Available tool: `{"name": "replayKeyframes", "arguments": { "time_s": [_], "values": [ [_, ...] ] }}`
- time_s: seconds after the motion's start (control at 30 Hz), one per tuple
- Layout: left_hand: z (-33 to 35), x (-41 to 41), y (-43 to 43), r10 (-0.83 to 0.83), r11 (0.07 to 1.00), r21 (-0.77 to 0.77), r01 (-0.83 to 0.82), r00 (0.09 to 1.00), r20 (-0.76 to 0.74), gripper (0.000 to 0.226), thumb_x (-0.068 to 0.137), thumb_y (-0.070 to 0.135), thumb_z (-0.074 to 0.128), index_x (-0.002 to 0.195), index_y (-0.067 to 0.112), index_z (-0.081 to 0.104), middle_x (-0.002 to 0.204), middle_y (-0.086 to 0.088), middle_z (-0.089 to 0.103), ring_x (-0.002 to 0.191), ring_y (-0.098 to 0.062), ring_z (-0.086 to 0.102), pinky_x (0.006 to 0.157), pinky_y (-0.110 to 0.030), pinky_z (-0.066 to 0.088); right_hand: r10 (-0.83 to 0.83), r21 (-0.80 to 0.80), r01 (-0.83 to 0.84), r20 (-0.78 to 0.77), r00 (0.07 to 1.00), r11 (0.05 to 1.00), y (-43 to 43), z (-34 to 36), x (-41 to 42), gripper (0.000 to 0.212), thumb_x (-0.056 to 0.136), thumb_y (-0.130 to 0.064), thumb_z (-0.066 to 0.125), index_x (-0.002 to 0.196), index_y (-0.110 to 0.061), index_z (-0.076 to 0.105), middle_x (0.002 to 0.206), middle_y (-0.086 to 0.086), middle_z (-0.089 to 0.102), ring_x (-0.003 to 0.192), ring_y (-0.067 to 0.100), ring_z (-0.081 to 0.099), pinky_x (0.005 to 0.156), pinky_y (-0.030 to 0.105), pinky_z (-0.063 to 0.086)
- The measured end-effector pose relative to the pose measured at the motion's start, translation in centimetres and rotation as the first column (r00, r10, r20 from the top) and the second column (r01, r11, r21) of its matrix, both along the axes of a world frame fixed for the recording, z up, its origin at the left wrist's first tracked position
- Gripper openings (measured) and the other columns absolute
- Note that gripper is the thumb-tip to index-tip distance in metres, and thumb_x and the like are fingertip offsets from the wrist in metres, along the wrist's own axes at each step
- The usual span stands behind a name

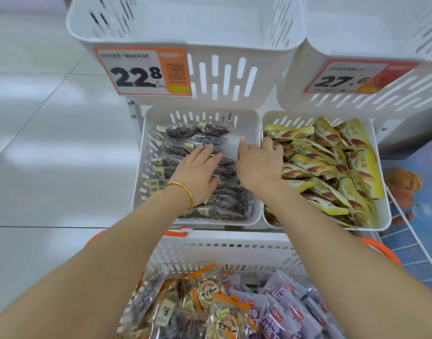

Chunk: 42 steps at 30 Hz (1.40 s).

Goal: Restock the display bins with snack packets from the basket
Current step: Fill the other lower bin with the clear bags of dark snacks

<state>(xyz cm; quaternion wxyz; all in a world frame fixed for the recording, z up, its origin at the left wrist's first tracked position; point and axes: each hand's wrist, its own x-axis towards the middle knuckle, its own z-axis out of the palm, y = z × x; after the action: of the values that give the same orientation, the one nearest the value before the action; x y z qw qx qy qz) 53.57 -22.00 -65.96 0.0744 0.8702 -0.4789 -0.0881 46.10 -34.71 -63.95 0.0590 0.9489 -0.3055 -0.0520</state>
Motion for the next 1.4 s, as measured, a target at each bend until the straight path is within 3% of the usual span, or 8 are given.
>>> {"name": "replayKeyframes", "arguments": {
  "time_s": [0.17,0.3,0.6,0.8,0.93,1.03,1.17,1.4],
  "values": [
    [3.9,-3.8,6.2,0.002,0.933,-0.359,-0.004,1.000,-0.005,0.040,0.092,0.010,0.052,0.132,0.014,0.052,0.147,-0.005,0.038,0.137,-0.027,0.028,0.114,-0.032,0.017,0.009,0.120,-0.046,0.291,0.957,0.992,3.0,4.2,-6.0,0.053,0.088,-0.002,0.039,0.138,-0.018,0.044,0.124,0.007,0.059,0.118,0.032,0.039,0.094,0.043,0.034],
    [6.1,-7.5,12.7,-0.044,0.947,-0.320,0.041,0.999,-0.002,0.035,0.085,0.014,0.041,0.108,0.008,0.067,0.125,-0.013,0.059,0.113,-0.035,0.054,0.100,-0.028,0.031,-0.069,0.420,-0.161,0.481,0.874,0.893,9.1,5.9,-14.2,0.049,0.092,-0.001,0.038,0.136,-0.021,0.049,0.133,0.000,0.054,0.123,0.025,0.036,0.099,0.037,0.034],
    [4.9,-13.8,23.4,0.202,0.973,-0.100,-0.207,0.978,-0.056,0.032,0.090,0.003,0.047,0.113,0.015,0.065,0.135,-0.006,0.051,0.127,-0.029,0.040,0.108,-0.033,0.024,-0.023,0.808,-0.178,0.231,0.973,0.562,18.6,-0.1,-19.5,0.037,0.092,-0.001,0.044,0.122,-0.014,0.060,0.122,0.004,0.062,0.112,0.019,0.056,0.088,0.025,0.041],
    [2.8,-15.1,23.9,0.215,0.976,0.005,-0.218,0.962,-0.170,0.036,0.092,0.005,0.046,0.125,0.016,0.056,0.142,-0.002,0.042,0.133,-0.020,0.034,0.109,-0.031,0.022,0.102,0.751,-0.167,0.132,0.986,0.639,21.4,-3.1,-19.8,0.028,0.092,-0.018,0.058,0.119,-0.014,0.060,0.119,0.005,0.063,0.106,0.022,0.059,0.089,0.038,0.049],
    [1.3,-15.3,23.6,0.205,0.978,0.076,-0.194,0.958,-0.203,0.040,0.091,0.005,0.047,0.129,0.017,0.053,0.143,-0.002,0.040,0.132,-0.023,0.034,0.109,-0.032,0.026,0.388,0.593,-0.341,0.052,0.920,0.729,23.7,-3.9,-20.3,0.048,0.084,-0.047,0.064,0.121,-0.017,0.057,0.116,0.002,0.060,0.110,0.025,0.052,0.086,0.038,0.044],
    [0.5,-15.0,23.6,0.244,0.969,0.077,-0.233,0.943,-0.226,0.043,0.091,0.004,0.047,0.131,0.018,0.049,0.142,-0.003,0.040,0.131,-0.023,0.034,0.109,-0.034,0.031,0.417,0.531,-0.351,-0.005,0.909,0.772,24.1,-4.4,-20.4,0.049,0.079,-0.049,0.068,0.113,-0.017,0.056,0.113,0.003,0.056,0.112,0.025,0.047,0.091,0.038,0.040],
    [0.0,-14.9,23.3,0.295,0.955,0.089,-0.282,0.922,-0.252,0.047,0.091,0.003,0.047,0.136,0.015,0.043,0.142,-0.005,0.038,0.131,-0.023,0.035,0.108,-0.033,0.031,0.246,0.787,-0.194,0.055,0.968,0.586,22.0,-3.3,-20.5,0.029,0.074,-0.034,0.078,0.082,-0.013,0.059,0.086,-0.001,0.055,0.083,0.018,0.054,0.066,0.030,0.042],
    [-0.4,-15.1,21.8,0.359,0.931,0.151,-0.333,0.910,-0.209,0.046,0.092,0.006,0.045,0.138,0.008,0.039,0.140,-0.012,0.038,0.127,-0.030,0.038,0.105,-0.039,0.035,-0.351,0.973,0.016,0.068,0.934,0.232,16.0,-1.3,-22.1,0.025,0.082,-0.011,0.072,0.099,-0.007,0.055,0.105,0.011,0.065,0.082,0.018,0.066,0.059,0.022,0.051]
  ]
}}
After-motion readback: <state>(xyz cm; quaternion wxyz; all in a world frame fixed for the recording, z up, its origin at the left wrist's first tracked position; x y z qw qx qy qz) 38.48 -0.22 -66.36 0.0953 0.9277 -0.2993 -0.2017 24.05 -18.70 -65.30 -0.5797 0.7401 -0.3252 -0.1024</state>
